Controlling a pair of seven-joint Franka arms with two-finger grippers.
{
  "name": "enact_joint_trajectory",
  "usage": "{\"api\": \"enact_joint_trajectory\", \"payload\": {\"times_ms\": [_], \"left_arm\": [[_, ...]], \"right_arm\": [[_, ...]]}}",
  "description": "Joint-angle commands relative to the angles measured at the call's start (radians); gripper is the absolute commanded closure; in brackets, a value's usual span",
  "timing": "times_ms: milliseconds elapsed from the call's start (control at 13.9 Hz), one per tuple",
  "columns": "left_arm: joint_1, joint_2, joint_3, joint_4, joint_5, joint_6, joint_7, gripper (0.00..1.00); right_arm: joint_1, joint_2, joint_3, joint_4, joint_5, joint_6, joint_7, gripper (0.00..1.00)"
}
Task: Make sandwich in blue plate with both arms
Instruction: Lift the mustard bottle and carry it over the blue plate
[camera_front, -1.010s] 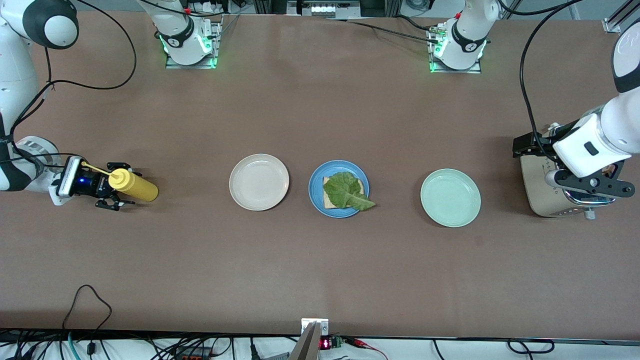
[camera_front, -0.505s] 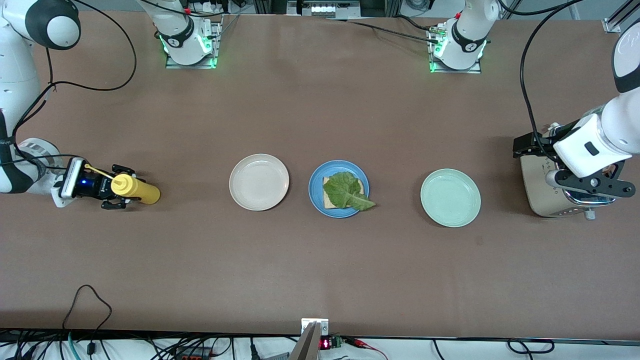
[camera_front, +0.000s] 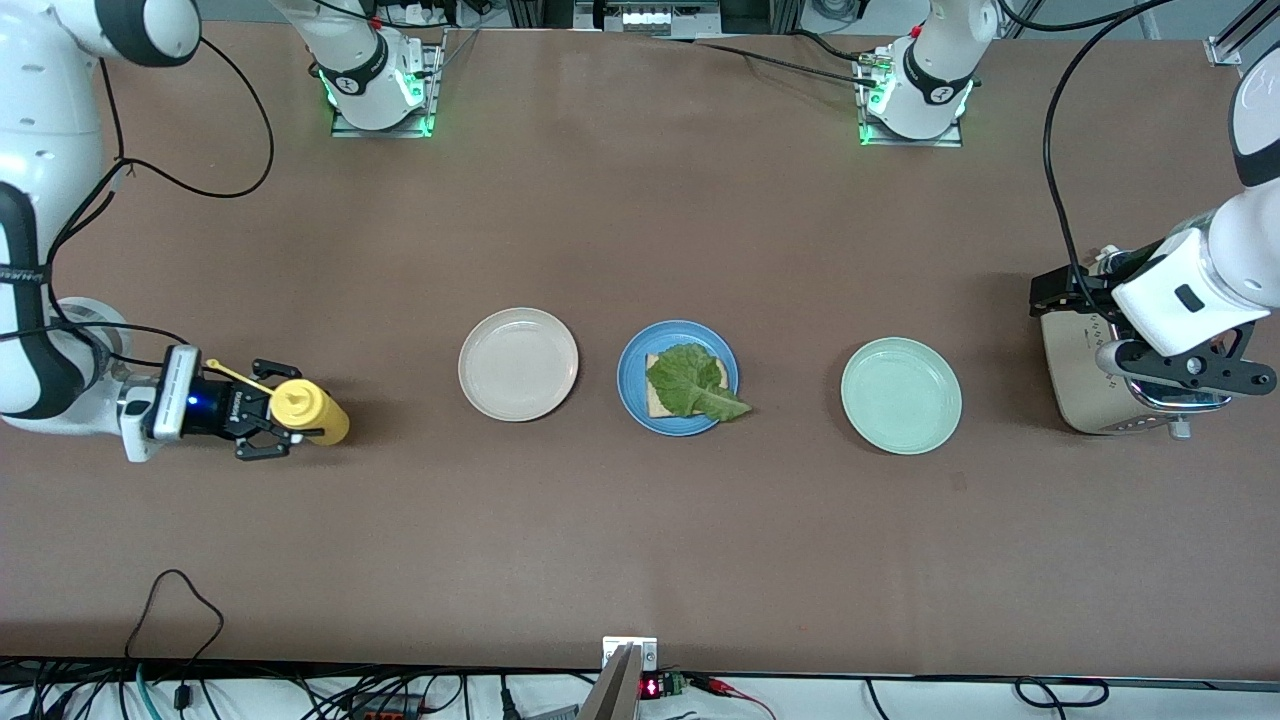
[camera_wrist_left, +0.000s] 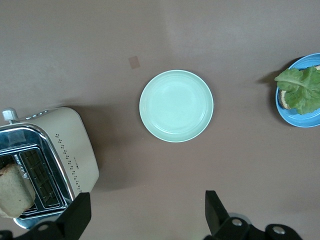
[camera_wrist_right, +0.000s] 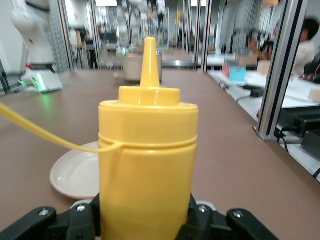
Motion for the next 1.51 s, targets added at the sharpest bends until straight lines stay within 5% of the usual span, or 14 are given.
{"api": "enact_joint_trajectory", "payload": {"times_ms": [0,577,1443], "left_arm": [[0.012,0.007,-0.007,0.019,-0.026,-0.015,-0.006,0.00],[0.021,0.008,-0.007,0.019,-0.029,-0.017,-0.006,0.00],[0.022,0.008,-0.005,0.019,-0.031,-0.015,-0.008,0.00]], "right_arm": [[0.113,-0.114,-0.030,-0.026,-0.102,0.133,0.128,0.69],[0.417,-0.246,-0.032,-0.026,-0.626,0.451,0.625,0.69],[0.879,-0.194,-0.032,-0.026,-1.436,0.558,1.576,0.68]]}}
